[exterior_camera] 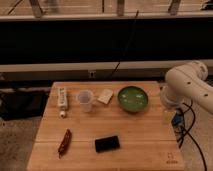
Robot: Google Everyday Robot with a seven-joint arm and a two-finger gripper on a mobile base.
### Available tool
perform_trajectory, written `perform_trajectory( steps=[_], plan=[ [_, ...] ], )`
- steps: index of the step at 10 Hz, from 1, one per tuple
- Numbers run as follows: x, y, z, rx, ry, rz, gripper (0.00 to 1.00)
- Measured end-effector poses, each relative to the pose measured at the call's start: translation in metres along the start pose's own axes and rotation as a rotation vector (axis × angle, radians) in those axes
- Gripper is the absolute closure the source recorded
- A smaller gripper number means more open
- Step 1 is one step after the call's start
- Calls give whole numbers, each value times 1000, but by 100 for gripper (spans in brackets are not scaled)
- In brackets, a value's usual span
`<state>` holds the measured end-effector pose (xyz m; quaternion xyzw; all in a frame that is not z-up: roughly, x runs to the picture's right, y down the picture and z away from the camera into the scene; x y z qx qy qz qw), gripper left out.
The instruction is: Place the eraser in the ceramic cup
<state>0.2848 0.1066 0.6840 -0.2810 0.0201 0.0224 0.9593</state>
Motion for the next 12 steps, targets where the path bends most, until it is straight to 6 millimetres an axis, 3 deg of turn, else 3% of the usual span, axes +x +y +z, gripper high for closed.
perform_trajectory(
  steps=[10, 12],
  plan=[
    [0, 0, 0, 0, 0, 0, 20],
    [-9, 5, 4, -7, 3, -15, 20]
  ],
)
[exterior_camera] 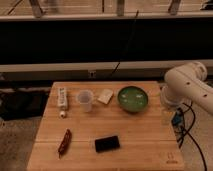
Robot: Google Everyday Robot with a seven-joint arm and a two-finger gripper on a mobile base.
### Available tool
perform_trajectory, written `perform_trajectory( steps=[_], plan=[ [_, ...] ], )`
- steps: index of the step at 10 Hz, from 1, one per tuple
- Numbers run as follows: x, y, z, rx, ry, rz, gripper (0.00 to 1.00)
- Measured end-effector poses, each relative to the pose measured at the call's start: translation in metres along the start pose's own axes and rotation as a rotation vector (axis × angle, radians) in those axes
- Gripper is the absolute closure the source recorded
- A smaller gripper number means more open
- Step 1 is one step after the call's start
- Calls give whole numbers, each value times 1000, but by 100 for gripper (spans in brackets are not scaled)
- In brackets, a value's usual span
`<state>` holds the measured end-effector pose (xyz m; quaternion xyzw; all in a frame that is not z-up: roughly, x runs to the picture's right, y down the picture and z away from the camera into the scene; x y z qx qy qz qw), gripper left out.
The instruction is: Place the eraser in the ceramic cup
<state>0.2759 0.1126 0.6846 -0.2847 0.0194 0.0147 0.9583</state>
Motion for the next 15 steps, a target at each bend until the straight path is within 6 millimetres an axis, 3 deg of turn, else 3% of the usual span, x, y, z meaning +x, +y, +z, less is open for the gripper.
perform_trajectory(
  steps=[3, 7, 10, 13, 15],
  plan=[
    [-47, 13, 11, -20, 0, -60, 20],
    [-71, 27, 24, -35, -1, -122, 20],
    [-116, 48, 38, -59, 1, -224, 20],
    [-130, 61, 48, -71, 8, -287, 20],
    [-152, 71, 57, -80, 4, -341, 20]
  ],
)
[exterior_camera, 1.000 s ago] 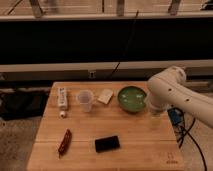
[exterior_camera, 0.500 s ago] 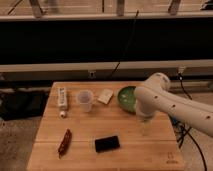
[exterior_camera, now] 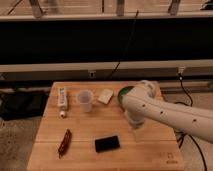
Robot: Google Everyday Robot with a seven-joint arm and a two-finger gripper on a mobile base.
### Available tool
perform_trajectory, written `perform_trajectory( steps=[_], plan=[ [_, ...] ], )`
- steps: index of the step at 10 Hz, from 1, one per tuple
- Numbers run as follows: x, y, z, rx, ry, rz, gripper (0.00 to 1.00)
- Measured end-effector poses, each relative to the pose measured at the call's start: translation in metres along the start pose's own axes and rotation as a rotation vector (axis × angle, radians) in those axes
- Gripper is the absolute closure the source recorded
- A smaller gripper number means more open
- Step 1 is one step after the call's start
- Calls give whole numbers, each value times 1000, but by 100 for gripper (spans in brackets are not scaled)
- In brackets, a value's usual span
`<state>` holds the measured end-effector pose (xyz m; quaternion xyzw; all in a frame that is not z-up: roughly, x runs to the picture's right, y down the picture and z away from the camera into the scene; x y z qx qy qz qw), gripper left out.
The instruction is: Place the eraser in the ceramic cup
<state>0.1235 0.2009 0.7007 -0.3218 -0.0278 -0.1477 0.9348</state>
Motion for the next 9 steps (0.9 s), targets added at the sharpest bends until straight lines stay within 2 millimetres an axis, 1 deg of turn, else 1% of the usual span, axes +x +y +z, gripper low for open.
perform_trajectory(
  steps=[1, 4, 6, 7, 8, 9],
  plan=[
    [-18, 1, 7, -4, -1, -37, 20],
    [-34, 9, 22, -15, 6, -96, 20],
    [-58, 13, 39, -26, -1, -143, 20],
    [-64, 16, 47, -32, -2, -161, 20],
    [-74, 19, 57, -42, -3, -188, 20],
    [-79, 19, 60, -40, -9, -199, 20]
  ],
)
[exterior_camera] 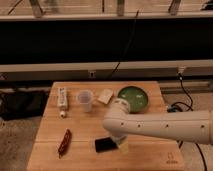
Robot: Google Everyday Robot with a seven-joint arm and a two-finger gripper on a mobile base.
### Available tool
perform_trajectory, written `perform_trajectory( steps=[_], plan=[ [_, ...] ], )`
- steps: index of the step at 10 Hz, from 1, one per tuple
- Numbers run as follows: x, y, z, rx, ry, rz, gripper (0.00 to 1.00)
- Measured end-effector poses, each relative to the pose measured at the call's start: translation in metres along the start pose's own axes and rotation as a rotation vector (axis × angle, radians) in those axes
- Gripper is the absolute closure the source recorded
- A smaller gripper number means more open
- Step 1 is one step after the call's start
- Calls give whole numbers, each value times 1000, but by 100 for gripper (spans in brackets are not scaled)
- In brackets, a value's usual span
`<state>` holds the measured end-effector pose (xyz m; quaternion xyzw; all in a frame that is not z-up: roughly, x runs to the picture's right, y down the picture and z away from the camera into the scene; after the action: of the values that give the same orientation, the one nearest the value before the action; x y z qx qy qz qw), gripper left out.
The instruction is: Place the eraser in the ceramic cup
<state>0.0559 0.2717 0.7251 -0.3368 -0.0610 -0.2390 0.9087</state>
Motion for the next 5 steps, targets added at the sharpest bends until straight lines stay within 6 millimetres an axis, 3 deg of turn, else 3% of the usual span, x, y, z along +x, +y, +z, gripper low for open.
perform_trajectory(
  steps=[5],
  plan=[
    [-13, 8, 19, -29, -1, -74, 20]
  ],
)
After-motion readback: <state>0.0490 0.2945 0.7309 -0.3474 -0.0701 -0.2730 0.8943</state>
